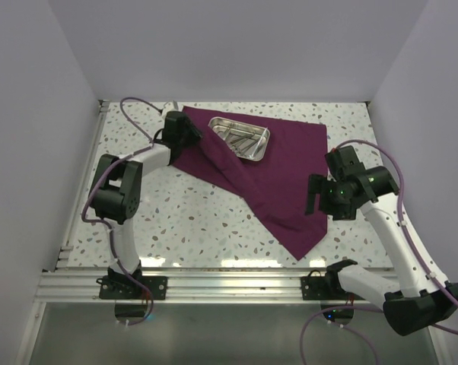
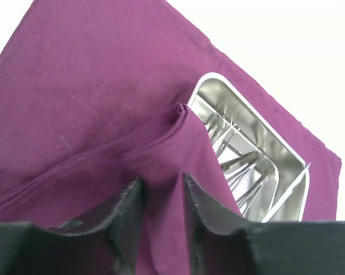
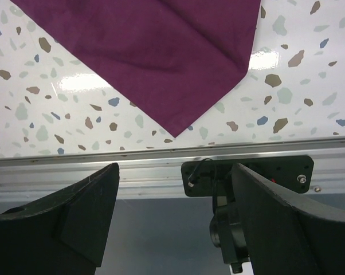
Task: Open and lay out the surgical kit
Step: Open the surgical kit at the center of the board.
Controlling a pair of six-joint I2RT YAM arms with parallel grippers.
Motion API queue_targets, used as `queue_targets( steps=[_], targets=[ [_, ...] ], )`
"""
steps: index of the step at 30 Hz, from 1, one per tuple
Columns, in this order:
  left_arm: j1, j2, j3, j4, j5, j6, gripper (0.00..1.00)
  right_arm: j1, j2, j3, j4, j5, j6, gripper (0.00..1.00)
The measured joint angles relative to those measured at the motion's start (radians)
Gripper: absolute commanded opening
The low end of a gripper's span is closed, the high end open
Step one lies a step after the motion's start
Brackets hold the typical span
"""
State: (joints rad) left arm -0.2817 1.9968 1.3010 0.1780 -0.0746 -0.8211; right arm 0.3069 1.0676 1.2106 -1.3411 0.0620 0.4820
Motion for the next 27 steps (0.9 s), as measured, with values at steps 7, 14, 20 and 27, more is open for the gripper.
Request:
queue_targets(
  steps=[7,14,20,27],
  targets=[
    [0.000,-0.019,-0.007,-0.015,0.016,0.030,0.00,0.000,-0.001,-0.024,0.000,0.000,-0.004,0.82],
    [0.000,-0.019,0.002,-0.022,0.036,0.056,0.00,0.000,-0.003,-0.037,0.003,0.001,-0.008,0.82],
    [0.000,-0.080,-0.028,-0.118,0.066,0.059,0.00,0.000,0.006,-0.039,0.029,0.000,-0.015,0.82],
    [-0.001,-0.488,-0.226,-0.426,0.065,0.082,0.00,0.000,0.120,-0.039,0.143,-0.010,-0.034,0.83]
  ],
)
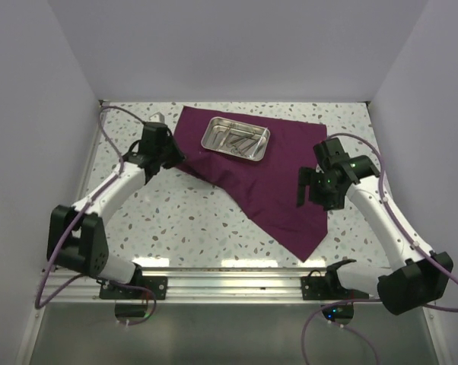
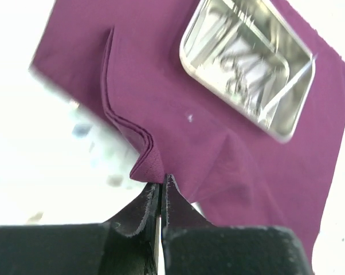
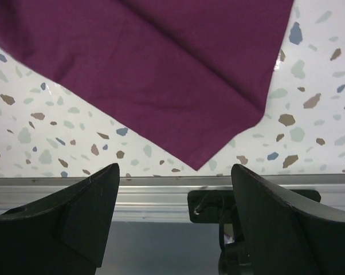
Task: Open and lay out the surgical kit
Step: Open the surgical kit at the center of the board.
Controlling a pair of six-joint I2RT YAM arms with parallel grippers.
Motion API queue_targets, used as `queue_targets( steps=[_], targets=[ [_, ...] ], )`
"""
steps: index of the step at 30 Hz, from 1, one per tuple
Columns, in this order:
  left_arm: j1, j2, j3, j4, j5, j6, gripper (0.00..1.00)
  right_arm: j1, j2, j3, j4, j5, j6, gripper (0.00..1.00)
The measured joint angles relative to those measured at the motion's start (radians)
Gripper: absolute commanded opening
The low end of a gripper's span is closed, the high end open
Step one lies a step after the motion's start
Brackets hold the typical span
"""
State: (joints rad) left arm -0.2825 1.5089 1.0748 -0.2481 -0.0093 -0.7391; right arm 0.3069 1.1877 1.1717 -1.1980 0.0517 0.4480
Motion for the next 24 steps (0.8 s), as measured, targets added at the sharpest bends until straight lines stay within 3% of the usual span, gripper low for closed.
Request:
queue_targets(
  steps=[8,19,21,22,23,24],
  targets=[
    [0.000,-0.343,-0.054,-0.407,0.001,0.000,0.00,0.000,0.121,-0.011,0.128,-0.077,-0.021,0.82],
    [0.000,-0.533,-0.076,-0.864,0.096,0.006,0.00,0.040,0.089,-0.188,0.162,-0.175,0.016,0.81],
    [0.000,-0.561,-0.087,-0.921,0.116,0.025,0.13,0.040,0.083,-0.187,0.158,-0.175,0.016,0.81],
    [0.000,-0.580,-0.100,-0.936,0.137,0.033,0.41,0.040,0.083,-0.183,0.155,-0.175,0.015,0.81],
    [0.000,-0.597,-0.113,-0.953,0.157,0.040,0.84,0.040,0.083,-0.181,0.154,-0.175,0.015,0.82],
    [-0.001,-0.618,-0.134,-0.968,0.195,0.051,0.99,0.040,0.085,-0.176,0.152,-0.174,0.014,0.82]
  ],
)
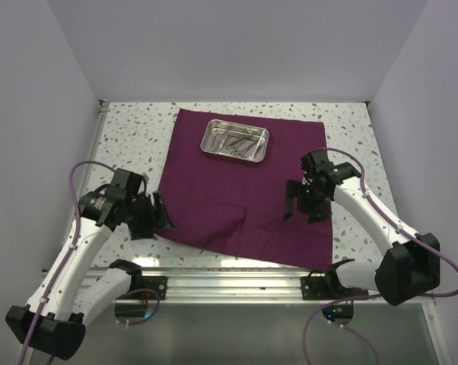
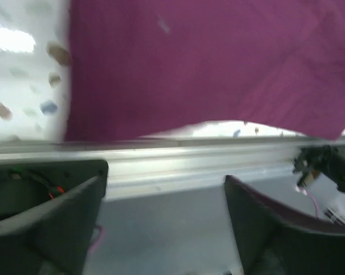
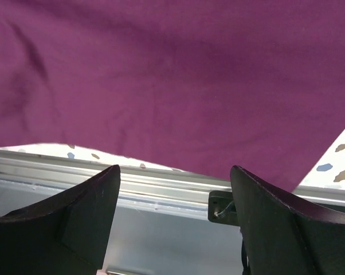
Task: Open and lay out the surgical kit
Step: Open the surgical kit at the center of the board.
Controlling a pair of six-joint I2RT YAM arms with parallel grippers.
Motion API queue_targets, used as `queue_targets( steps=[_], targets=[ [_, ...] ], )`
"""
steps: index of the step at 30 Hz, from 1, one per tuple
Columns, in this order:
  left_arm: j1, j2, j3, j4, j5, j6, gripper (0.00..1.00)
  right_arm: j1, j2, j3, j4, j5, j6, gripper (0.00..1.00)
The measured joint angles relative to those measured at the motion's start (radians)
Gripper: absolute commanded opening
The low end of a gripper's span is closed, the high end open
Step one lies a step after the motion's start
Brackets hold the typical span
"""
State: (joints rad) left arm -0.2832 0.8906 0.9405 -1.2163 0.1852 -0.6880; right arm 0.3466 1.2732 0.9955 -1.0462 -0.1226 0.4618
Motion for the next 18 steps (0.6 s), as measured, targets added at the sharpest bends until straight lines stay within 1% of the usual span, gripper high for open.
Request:
queue_targets(
  steps=[2,4,7,10,14,16,18],
  targets=[
    [-0.002,-0.029,-0.033,-0.040,0.054,0.000,1.00,0.000,0.011,0.014,-0.001,0.000,-0.003,0.82],
    [-0.005,-0.032,-0.033,-0.074,0.063,0.002,1.00,0.000,0.032,0.032,0.000,0.002,-0.008,0.82],
    [-0.007,0.013,0.042,-0.092,0.033,0.005,1.00,0.000,0.087,0.071,0.002,0.016,-0.014,0.83],
    [-0.007,0.084,0.146,-0.038,-0.006,0.004,1.00,0.000,0.135,0.124,0.005,0.061,-0.017,0.85],
    [-0.006,0.235,0.231,0.092,-0.049,0.025,1.00,-0.027,0.176,0.228,0.031,0.113,-0.018,0.86],
    [0.005,0.368,0.296,0.151,-0.070,0.060,0.99,-0.083,0.201,0.278,0.055,0.100,-0.016,0.85],
    [0.040,0.526,0.374,0.239,-0.077,0.105,0.99,-0.176,0.256,0.345,0.073,0.086,-0.015,0.85]
  ],
)
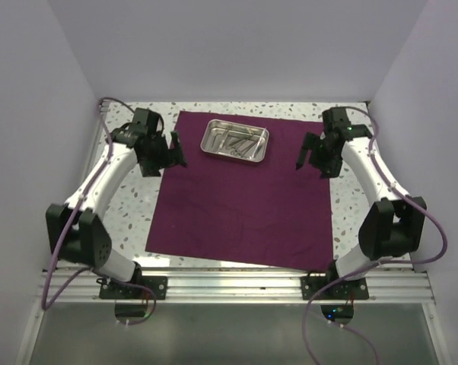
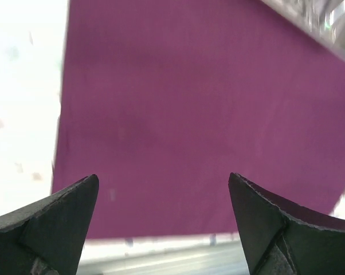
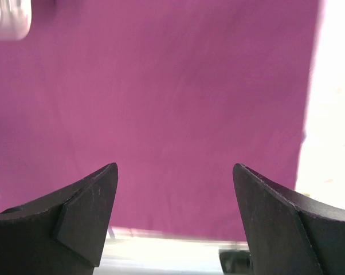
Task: Open and lay out the surgical kit
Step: Open the surgical kit at the center of the board.
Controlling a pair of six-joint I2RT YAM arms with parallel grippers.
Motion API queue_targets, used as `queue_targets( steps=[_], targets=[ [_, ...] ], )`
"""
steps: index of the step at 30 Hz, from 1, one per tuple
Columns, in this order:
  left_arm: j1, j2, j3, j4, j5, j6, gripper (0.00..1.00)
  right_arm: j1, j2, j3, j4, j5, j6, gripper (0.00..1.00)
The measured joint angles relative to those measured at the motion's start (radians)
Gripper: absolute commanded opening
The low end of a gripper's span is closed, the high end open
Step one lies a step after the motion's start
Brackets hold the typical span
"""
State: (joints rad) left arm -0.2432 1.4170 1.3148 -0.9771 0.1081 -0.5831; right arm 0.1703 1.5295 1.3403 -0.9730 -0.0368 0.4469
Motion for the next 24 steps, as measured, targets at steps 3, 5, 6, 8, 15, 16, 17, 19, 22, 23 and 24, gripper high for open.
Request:
queue_targets(
  steps=[3,5,6,8,15,16,17,19,22,23,24],
  targets=[
    [0.073,0.190,0.077,0.151,-0.005,0.039,0.96,-0.097,0.117,0.119,0.021,0.020,0.000,0.84],
    [0.124,0.306,0.127,0.231,-0.005,0.054,0.95,-0.135,0.211,0.196,0.042,0.025,0.005,0.84],
    [0.144,0.358,0.156,0.267,-0.006,0.058,0.95,-0.143,0.246,0.226,0.047,0.027,0.006,0.84],
    [0.170,0.459,0.233,0.314,-0.003,0.066,0.94,-0.159,0.332,0.304,0.048,0.037,0.010,0.84],
    [0.177,0.781,0.565,0.446,0.029,0.091,0.94,-0.237,0.624,0.636,0.034,0.061,0.033,0.83],
    [0.177,0.820,0.605,0.453,0.037,0.094,0.93,-0.246,0.666,0.692,0.018,0.069,0.037,0.82],
    [0.178,0.847,0.632,0.463,0.042,0.095,0.92,-0.252,0.700,0.737,0.013,0.072,0.041,0.82],
    [0.181,0.911,0.684,0.484,0.051,0.097,0.90,-0.261,0.751,0.795,0.010,0.072,0.050,0.82],
    [0.192,0.993,0.732,0.508,0.069,0.097,0.88,-0.260,0.758,0.788,0.007,0.072,0.052,0.82],
    [0.197,1.021,0.750,0.515,0.074,0.096,0.86,-0.257,0.751,0.772,0.016,0.072,0.051,0.82],
    [0.202,1.043,0.766,0.527,0.080,0.095,0.85,-0.256,0.744,0.756,0.023,0.072,0.051,0.82]
  ],
)
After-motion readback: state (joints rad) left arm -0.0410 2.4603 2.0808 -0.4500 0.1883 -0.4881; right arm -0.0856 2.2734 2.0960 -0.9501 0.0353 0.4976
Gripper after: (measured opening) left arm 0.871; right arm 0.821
